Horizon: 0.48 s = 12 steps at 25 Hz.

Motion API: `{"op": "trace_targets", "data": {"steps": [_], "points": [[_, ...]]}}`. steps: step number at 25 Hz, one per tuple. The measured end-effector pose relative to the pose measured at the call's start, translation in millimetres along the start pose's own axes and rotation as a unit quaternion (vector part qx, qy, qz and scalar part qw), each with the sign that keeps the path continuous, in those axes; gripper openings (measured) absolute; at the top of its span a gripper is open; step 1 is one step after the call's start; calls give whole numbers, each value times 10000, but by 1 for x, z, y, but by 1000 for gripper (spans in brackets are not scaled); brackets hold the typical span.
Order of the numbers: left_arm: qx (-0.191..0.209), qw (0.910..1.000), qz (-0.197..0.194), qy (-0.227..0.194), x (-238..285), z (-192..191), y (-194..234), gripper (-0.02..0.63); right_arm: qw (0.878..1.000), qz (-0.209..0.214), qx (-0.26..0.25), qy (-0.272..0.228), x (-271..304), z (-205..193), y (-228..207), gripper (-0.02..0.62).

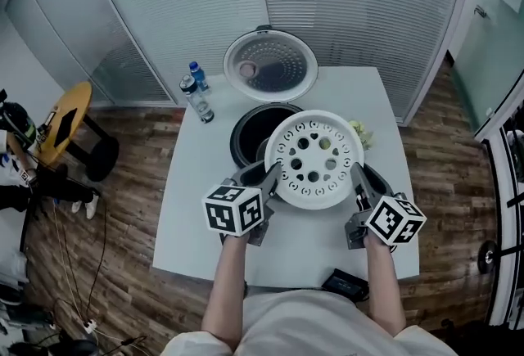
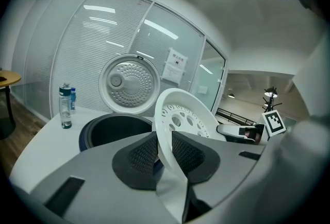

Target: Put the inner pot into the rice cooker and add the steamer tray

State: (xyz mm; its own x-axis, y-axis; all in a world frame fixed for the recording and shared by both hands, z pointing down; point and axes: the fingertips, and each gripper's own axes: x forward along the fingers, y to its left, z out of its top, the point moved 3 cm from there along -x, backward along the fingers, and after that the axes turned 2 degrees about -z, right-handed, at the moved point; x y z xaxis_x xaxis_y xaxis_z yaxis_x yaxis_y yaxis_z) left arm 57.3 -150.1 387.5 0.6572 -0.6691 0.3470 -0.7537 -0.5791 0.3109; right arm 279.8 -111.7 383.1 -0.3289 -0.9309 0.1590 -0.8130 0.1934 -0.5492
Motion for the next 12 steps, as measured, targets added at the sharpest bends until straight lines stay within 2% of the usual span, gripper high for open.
{"op": "trace_targets", "data": {"steps": [4,12], "points": [[-100,9999,90,-44,-9,9,29,86,9999,104,-63,98,26,-3,21,63],[-326,9993,156,34,-3,18,73,83,9995,146,-91,282,71,-10,35,63]]}}
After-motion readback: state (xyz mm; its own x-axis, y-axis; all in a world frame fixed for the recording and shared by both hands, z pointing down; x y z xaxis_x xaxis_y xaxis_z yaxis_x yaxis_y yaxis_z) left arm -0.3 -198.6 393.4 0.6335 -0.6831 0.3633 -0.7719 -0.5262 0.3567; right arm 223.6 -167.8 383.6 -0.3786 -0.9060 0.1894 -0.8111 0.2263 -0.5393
